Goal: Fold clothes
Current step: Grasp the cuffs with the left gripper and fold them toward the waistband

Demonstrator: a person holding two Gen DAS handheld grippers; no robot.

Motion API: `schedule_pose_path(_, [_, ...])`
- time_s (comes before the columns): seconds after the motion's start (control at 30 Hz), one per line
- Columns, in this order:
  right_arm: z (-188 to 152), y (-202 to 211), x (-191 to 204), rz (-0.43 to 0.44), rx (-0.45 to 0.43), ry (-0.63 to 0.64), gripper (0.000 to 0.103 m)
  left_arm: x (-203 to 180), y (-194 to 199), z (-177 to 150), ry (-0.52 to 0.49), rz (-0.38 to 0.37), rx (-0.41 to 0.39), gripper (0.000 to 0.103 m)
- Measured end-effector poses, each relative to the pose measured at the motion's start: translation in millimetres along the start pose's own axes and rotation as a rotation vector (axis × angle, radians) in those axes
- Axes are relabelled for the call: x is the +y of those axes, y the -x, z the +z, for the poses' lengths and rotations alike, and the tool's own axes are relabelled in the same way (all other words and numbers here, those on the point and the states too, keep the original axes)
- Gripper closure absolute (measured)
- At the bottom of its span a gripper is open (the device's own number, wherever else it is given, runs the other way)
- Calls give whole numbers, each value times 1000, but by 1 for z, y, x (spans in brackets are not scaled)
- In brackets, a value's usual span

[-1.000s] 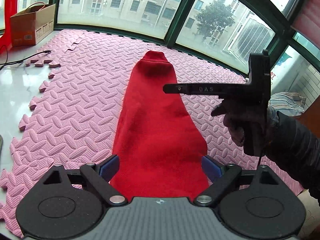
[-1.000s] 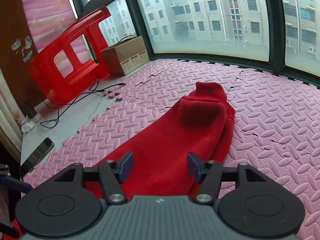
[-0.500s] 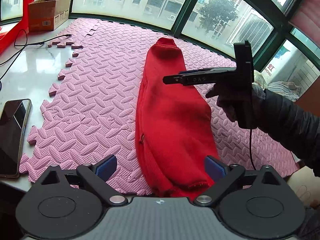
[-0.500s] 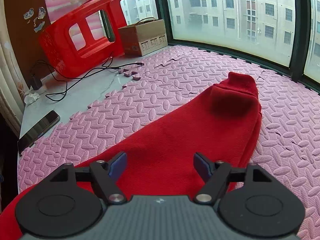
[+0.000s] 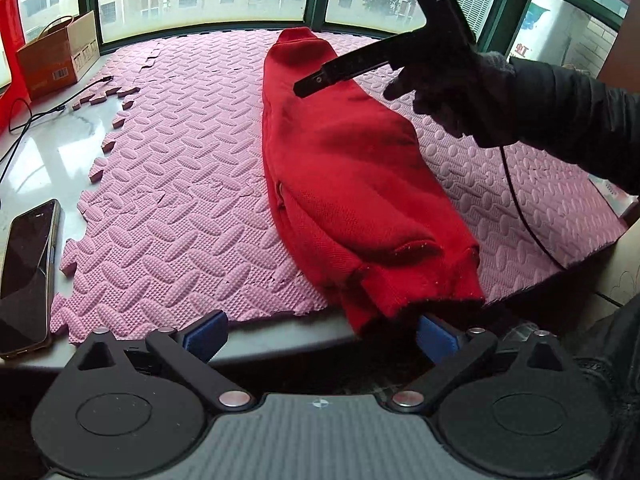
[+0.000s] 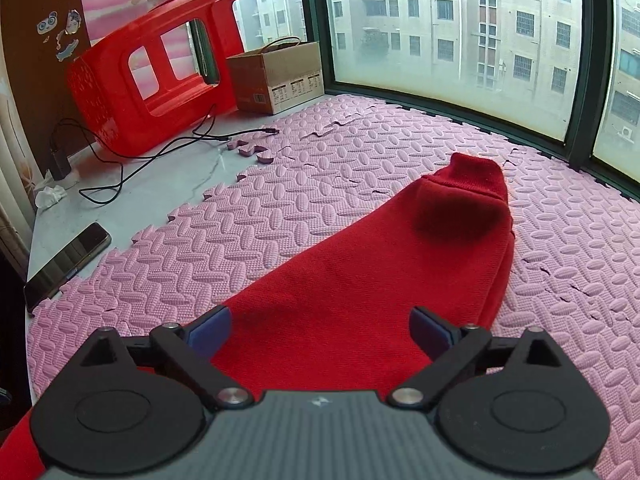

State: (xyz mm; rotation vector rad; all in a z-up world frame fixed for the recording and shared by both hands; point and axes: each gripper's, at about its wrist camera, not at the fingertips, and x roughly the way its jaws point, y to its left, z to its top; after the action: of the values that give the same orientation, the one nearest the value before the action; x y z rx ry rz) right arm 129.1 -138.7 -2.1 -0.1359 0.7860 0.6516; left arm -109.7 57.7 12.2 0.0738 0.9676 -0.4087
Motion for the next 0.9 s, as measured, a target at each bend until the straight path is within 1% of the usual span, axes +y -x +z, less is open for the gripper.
schedule_pose_path(0.07, [-2, 5, -3, -10, -7, -21, 1, -3, -2, -1, -22, 5, -18, 2])
schedule_pose_path(0.13, [-4, 10, -5, -23, -11, -45, 0, -7, -6, -2, -47, 35, -32, 2])
schedule_pose_path(0.27, [-9, 18, -8, -41, -20, -88, 0, -10, -15, -9, -47, 75, -51, 2])
schedule_pose_path(0.3, [-10, 19, -8, -46, -22, -94, 0, -11, -18, -10, -47, 85, -55, 0])
schedule_pose_path(0.6, [-18, 19, -2, -71, -8, -74, 0, -13, -13, -16, -66, 177, -149, 0])
schedule_pose_path(0.67, [-19, 18, -1, -79, -9, -69, 0, -10, -12, -14, -56, 190, -170, 0])
schedule_pose_path(0.9, [-25, 15, -3, -111, 2, -54, 0, 8, -16, -1, -54, 262, -196, 4])
